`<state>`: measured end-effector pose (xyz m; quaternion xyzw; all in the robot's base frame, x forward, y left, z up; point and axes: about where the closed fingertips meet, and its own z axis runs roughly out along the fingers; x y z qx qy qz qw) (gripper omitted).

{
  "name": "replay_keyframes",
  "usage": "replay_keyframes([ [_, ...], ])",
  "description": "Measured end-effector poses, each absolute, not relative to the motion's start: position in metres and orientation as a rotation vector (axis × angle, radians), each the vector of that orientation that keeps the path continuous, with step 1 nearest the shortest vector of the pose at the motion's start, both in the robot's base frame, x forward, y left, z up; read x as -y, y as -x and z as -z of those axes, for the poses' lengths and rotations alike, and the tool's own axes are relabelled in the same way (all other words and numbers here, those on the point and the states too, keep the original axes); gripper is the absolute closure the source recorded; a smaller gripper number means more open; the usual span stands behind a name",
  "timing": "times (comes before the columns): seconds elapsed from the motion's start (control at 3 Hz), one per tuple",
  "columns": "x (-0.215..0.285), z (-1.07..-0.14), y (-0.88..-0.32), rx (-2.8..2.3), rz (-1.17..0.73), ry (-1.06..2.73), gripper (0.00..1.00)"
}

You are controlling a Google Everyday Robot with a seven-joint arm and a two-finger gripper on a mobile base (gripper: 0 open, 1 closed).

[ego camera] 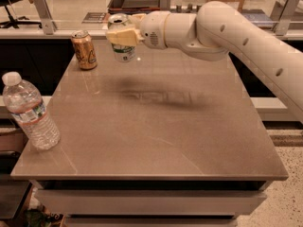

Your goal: Move 7up can near orange can

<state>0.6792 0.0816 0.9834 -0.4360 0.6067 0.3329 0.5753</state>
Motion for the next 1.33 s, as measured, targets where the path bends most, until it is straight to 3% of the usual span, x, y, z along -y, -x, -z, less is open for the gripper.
replay_keyframes([
  [1.33,-0.160,-0.933,-0.741,-1.364,-0.813,1.103,1.00],
])
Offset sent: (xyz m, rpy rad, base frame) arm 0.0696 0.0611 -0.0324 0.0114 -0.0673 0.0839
